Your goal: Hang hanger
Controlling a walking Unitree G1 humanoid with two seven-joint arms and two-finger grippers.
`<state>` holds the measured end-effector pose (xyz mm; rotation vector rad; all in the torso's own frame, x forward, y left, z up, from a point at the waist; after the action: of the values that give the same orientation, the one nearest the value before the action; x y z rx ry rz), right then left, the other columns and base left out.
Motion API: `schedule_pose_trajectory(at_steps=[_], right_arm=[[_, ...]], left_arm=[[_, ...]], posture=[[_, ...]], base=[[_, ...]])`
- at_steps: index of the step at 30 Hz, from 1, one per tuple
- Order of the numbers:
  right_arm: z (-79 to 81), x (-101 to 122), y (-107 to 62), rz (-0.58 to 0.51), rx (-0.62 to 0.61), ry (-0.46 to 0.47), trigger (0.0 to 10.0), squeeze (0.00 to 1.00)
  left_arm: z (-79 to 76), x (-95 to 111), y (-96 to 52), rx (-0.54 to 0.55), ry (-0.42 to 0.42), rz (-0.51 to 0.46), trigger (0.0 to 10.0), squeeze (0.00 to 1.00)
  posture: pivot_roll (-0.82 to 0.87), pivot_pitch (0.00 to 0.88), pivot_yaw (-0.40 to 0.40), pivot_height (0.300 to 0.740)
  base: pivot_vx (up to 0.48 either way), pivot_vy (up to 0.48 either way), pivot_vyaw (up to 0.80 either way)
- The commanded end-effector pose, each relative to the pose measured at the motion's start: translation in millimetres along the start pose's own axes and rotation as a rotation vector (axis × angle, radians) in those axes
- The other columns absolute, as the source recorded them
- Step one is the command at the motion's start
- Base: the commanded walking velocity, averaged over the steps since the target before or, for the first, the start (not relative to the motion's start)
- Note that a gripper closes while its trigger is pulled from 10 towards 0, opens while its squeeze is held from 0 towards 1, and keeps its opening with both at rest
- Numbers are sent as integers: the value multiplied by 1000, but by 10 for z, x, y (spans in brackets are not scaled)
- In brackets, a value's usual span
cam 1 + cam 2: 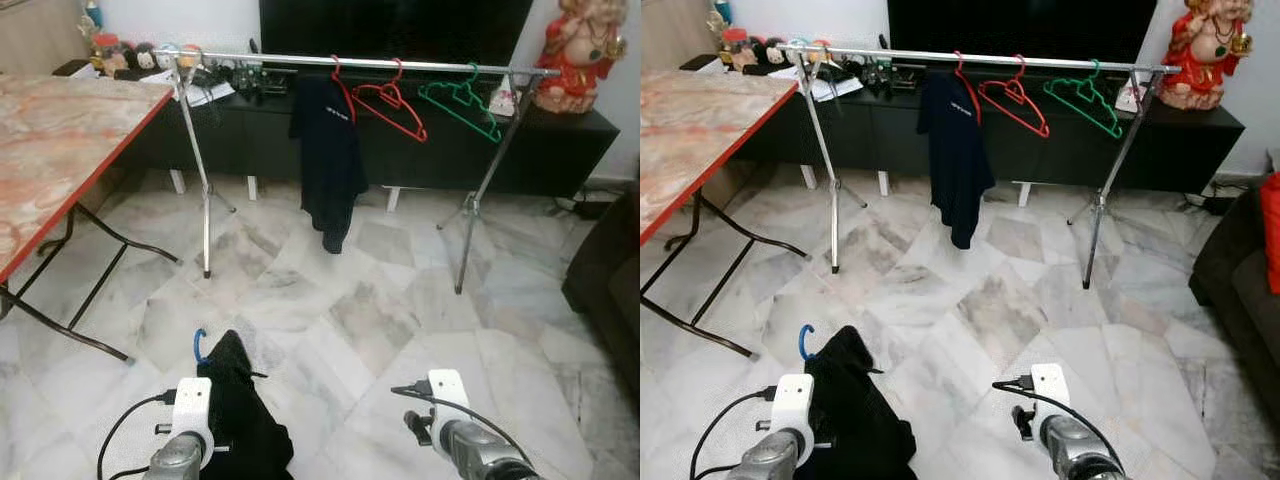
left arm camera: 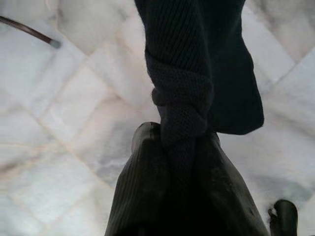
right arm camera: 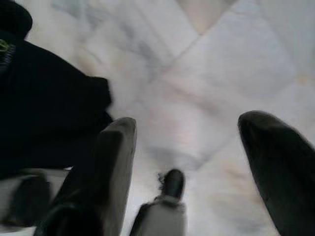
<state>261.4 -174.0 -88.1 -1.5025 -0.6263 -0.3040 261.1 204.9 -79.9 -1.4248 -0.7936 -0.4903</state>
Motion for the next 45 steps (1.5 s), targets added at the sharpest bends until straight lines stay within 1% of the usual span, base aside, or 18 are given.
schedule_pose_trajectory(at_steps=[1, 42, 45], right_arm=[[-68, -41, -11, 7, -17, 12, 10000, 0], [-67, -51, -12, 10, -16, 11, 10000, 0], [-68, -53, -12, 9, -16, 12, 10000, 0]], left_arm=[[-52, 57, 12, -14, 1, -19, 10000, 0], [-69, 60, 8, -34, -8, -28, 10000, 0], [-86, 76, 4, -51, -26, -45, 10000, 0]], posture=[[-98, 0, -20, 740], [-98, 0, -22, 740], [-97, 0, -23, 740]], base=[[0, 311, 0], [0, 311, 0], [0, 104, 0]])
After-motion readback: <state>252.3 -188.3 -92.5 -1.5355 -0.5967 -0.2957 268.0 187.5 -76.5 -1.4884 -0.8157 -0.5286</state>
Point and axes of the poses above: a point about 5 cm out from each wrist's last joint towards the gripper, its own y axis pointing out of the wrist towards the gripper, its own x axis along the axis of the wrist's last joint, z = x × y, the point moved 4 cm from there along y, pointing out of the wrist towards the gripper, and after that the axes turned 9 degrees about -y, right-handed, at the moved point
